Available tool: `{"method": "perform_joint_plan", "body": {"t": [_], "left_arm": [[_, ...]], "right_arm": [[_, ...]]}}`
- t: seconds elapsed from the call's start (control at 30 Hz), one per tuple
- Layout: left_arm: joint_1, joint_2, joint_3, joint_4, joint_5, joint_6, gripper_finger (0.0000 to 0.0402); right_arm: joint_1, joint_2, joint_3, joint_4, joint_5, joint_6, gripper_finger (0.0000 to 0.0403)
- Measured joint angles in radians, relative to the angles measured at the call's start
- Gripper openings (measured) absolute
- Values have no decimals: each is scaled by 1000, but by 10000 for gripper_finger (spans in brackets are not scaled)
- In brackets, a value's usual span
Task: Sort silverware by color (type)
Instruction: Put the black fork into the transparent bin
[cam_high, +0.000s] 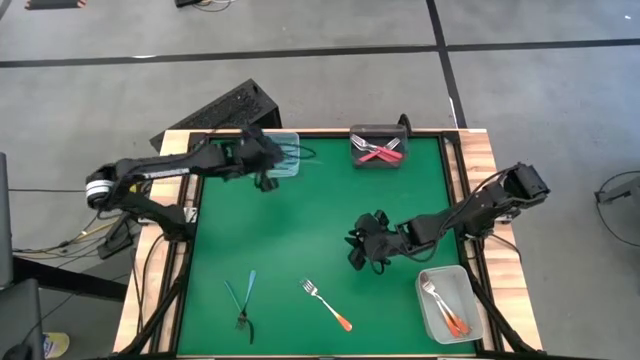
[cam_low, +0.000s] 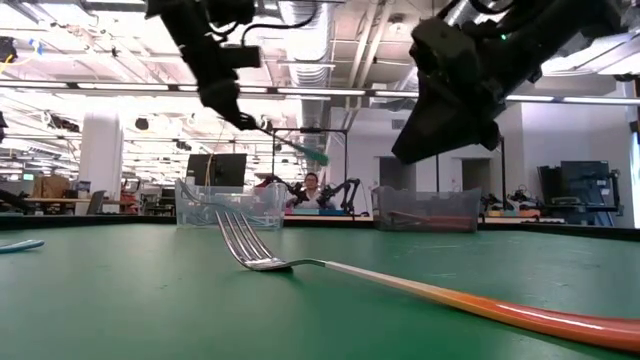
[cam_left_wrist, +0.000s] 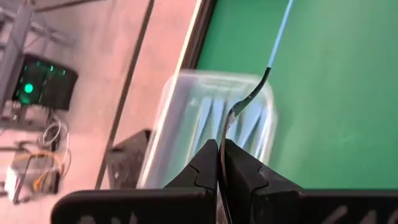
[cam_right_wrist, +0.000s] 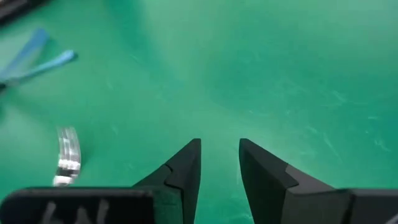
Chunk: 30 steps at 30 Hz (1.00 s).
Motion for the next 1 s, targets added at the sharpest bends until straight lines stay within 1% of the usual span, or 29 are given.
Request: {"method": "perform_joint_plan", "body": {"t": [0.1,0.17,0.23,0.33,0.53,0.63,0.7,0.77,0.83,0.93,1.0], "left_arm": [[97,-49,0,-84,29,4,0],[159,-68,0,-102,57,2,0],[212,-83,-15,-111,107,4,0],[282,-80,-48,-104,160,34,0],[400,-80,-157,-52,167,88,0],[441,-80,-197,-23,164,87,0],[457,-80,-214,18,140,53,3],[460,-80,-222,57,150,37,13],[457,-80,-224,82,194,35,32],[446,-80,-224,119,273,34,70],[438,-80,-224,132,280,26,98]], "right_arm": [[6,6,0,-11,5,0,135],[10,7,-1,-28,4,1,135],[10,7,-1,-27,4,12,134],[8,7,-1,-27,5,16,134],[10,7,-1,-27,5,34,134],[10,7,-1,-27,5,37,134],[10,7,-1,-27,5,37,134],[9,7,-1,-24,5,37,135],[9,7,-1,-19,4,37,135],[9,7,-1,8,3,37,135],[9,7,-1,23,-7,30,135]]}}
